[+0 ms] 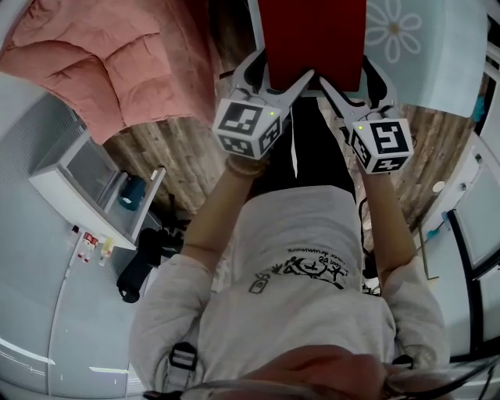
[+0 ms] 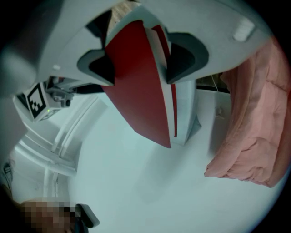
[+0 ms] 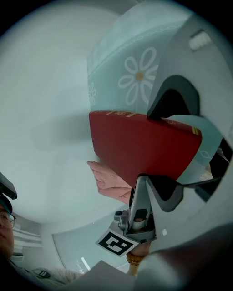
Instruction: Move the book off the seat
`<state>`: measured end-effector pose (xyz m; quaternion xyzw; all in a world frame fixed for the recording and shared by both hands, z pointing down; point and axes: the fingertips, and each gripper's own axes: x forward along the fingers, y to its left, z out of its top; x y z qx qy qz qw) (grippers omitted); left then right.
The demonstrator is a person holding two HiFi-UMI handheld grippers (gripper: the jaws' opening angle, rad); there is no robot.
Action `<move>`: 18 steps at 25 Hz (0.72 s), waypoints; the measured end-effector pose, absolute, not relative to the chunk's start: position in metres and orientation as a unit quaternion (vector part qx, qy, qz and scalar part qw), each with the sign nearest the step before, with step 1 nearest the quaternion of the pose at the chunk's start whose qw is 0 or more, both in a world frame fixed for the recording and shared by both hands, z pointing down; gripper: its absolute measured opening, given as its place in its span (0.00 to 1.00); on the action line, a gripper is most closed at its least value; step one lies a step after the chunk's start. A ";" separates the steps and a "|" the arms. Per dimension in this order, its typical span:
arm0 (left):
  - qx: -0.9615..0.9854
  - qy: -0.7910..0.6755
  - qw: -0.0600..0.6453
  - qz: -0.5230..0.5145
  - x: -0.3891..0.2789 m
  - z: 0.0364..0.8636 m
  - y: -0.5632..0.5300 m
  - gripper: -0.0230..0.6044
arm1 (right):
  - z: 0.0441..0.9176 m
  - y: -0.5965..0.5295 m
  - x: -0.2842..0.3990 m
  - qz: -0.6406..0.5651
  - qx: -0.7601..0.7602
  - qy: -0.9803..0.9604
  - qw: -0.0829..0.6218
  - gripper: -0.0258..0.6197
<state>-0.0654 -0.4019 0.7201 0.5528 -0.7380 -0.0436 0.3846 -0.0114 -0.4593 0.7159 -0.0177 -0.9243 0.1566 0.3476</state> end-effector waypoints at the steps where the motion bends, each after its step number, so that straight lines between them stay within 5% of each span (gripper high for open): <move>1: 0.552 -0.738 0.386 -0.043 -0.066 0.723 -0.402 0.61 | 0.719 -0.459 -0.012 0.159 -0.018 -0.923 0.349 0.64; 18: 0.537 -0.727 0.422 -0.064 -0.073 0.748 -0.398 0.61 | 0.741 -0.459 -0.019 0.169 -0.026 -0.913 0.372 0.66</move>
